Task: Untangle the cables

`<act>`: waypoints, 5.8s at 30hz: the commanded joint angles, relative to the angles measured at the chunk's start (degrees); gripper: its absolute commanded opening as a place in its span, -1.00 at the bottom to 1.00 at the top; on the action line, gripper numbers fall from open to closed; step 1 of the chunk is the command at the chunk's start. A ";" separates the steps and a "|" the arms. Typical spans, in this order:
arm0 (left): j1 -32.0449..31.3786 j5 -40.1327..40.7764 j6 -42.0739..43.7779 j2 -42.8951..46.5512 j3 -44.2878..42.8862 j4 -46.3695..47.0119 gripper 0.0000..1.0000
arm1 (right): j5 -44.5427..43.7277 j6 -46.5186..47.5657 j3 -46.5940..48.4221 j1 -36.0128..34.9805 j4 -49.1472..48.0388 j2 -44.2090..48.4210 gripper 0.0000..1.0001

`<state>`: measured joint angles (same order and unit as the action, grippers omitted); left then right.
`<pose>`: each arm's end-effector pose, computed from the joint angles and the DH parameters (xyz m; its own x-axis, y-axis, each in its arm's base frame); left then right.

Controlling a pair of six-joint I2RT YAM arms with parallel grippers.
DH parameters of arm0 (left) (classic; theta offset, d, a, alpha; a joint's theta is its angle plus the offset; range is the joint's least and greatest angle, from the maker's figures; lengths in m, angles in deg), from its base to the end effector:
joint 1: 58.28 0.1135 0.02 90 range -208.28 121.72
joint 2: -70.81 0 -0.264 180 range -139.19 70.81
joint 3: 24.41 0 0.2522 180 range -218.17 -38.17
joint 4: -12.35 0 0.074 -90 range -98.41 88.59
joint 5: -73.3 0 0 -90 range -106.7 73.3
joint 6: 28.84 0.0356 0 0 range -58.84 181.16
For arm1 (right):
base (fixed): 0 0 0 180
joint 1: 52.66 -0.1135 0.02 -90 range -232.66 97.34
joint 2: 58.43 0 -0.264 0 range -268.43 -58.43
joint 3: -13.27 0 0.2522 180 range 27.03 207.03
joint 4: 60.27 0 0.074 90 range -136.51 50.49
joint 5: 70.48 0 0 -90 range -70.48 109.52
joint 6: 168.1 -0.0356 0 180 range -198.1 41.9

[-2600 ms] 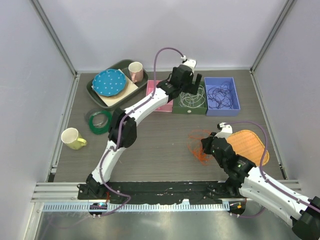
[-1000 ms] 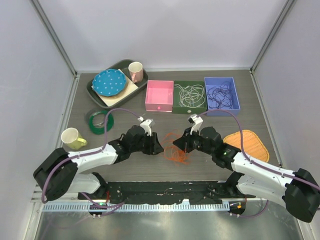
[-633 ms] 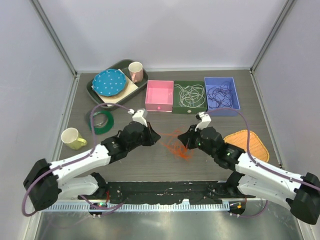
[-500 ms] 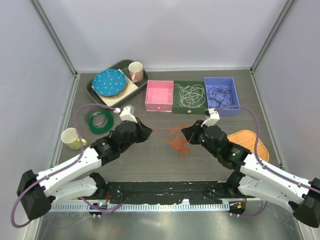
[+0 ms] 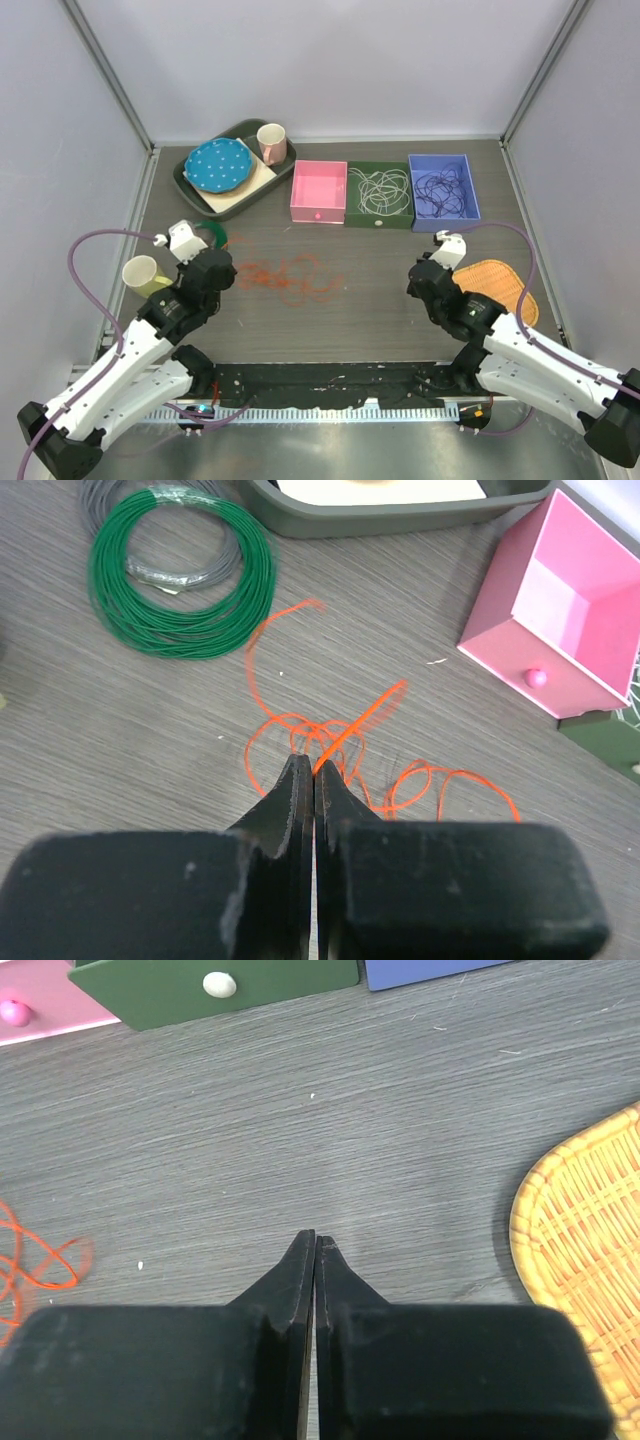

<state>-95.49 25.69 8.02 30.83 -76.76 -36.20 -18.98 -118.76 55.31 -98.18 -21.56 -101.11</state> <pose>0.1300 -0.0686 0.2779 -0.2926 -0.5198 -0.8026 -0.3682 0.8359 -0.4071 0.1257 0.0964 0.2251 -0.4811 0.2379 -0.8438 0.1217 0.9713 0.2044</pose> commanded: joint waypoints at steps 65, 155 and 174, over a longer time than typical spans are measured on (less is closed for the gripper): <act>1.26 15.96 -5.56 0.43 -7.72 -16.27 -1.00 | 10.71 4.28 -4.10 29.86 -14.40 -4.79 -0.99; 4.52 -25.70 36.62 -65.22 -95.00 27.57 -1.00 | 54.67 4.45 -16.85 46.92 -34.88 -6.45 -0.42; 6.62 -20.68 40.75 -68.03 -85.60 34.97 -0.99 | 53.53 5.16 -16.76 46.92 -34.09 -6.45 -0.42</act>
<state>-90.42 2.89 47.25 -36.40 -161.96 -4.07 35.69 -114.24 38.39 -51.32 -53.80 -108.28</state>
